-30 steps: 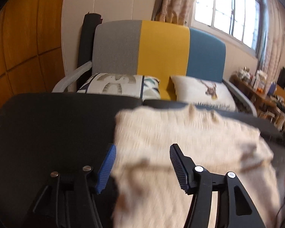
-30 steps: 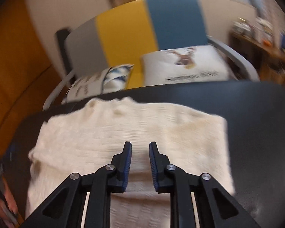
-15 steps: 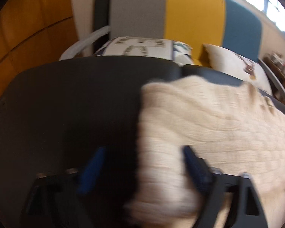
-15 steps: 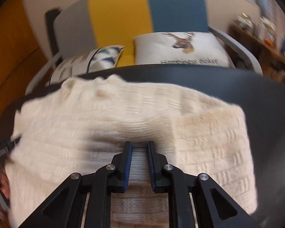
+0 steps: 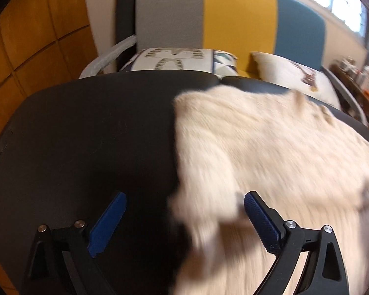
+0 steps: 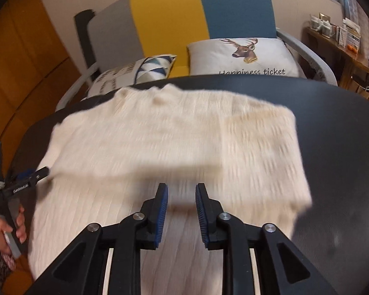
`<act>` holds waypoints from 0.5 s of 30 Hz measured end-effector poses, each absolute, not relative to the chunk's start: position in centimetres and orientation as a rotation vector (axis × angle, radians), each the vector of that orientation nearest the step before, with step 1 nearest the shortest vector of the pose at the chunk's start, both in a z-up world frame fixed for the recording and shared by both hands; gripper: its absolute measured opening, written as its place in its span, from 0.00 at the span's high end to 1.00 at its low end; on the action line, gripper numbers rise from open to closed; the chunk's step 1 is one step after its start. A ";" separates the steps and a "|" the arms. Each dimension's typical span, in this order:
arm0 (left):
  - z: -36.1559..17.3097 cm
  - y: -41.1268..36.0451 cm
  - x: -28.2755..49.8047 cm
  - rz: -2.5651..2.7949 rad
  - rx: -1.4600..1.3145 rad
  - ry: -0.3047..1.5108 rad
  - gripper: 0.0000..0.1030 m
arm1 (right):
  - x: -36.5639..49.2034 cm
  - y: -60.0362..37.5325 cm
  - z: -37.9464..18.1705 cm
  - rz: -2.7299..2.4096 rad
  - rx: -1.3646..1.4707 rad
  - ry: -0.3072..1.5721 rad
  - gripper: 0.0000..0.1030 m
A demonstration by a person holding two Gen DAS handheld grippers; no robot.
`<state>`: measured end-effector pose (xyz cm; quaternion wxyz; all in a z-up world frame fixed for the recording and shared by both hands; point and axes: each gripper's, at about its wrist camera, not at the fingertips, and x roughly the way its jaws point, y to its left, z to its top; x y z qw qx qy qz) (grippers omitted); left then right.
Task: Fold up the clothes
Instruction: 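Grasp the sweater hem with the right gripper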
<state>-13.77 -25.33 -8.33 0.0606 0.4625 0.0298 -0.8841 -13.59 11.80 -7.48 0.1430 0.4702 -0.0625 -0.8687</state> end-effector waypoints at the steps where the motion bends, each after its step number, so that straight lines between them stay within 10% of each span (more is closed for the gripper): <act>1: -8.1 -25.3 -12.4 -2.690 1.413 0.090 0.04 | -12.4 12.3 -7.3 -2.499 1.357 -0.191 0.77; 15: -8.8 -28.3 4.2 -2.666 1.588 0.143 0.04 | 4.1 22.2 -7.7 -2.443 1.525 -0.350 0.77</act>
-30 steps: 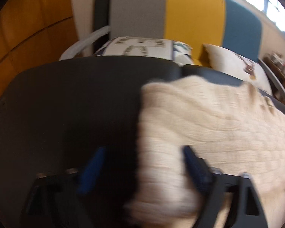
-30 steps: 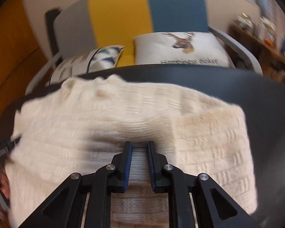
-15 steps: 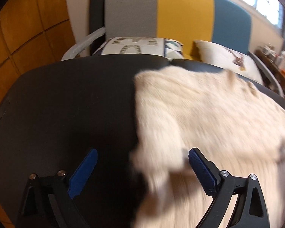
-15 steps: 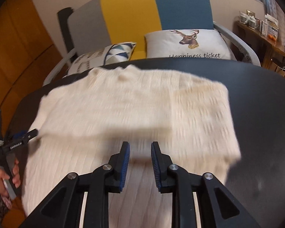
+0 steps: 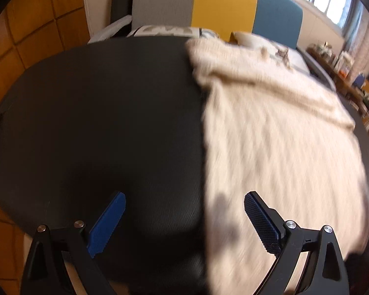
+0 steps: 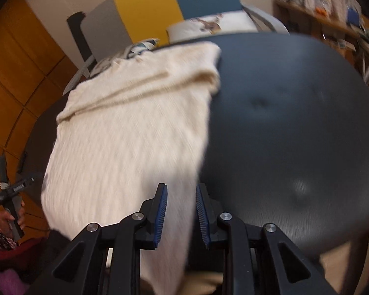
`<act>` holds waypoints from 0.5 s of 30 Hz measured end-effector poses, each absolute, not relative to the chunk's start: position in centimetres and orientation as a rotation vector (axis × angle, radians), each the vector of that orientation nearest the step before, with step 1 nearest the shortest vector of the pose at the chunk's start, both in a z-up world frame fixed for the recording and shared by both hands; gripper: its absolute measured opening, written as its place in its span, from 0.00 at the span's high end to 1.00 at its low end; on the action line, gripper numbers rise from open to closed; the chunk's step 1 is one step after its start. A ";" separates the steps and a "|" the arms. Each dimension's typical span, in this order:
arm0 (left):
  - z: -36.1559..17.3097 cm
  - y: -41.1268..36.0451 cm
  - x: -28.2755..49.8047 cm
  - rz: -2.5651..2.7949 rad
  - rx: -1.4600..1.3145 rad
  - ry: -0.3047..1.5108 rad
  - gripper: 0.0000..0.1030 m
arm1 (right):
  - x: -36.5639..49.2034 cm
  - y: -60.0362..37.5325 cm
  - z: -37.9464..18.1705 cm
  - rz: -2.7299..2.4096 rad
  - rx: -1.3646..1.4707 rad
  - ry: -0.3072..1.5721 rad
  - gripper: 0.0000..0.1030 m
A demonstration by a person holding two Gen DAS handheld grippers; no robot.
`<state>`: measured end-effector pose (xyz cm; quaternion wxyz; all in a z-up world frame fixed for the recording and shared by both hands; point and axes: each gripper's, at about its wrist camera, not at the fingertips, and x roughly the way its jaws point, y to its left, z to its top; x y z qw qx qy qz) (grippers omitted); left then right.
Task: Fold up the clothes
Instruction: 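Grasp the sweater hem with the right gripper, then lift the held hem and fold it toward the collar with the right gripper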
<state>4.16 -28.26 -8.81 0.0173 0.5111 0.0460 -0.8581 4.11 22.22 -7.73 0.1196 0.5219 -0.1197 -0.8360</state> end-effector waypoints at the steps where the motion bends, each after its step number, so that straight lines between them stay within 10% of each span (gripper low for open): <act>1: -9.2 -28.3 5.0 -2.661 1.609 0.148 0.04 | 4.9 22.5 -8.1 -2.432 1.541 -0.360 0.77; 15: -12.5 -26.1 12.7 -2.732 1.920 0.181 0.04 | 9.9 19.1 -13.5 -2.166 1.709 -0.352 0.72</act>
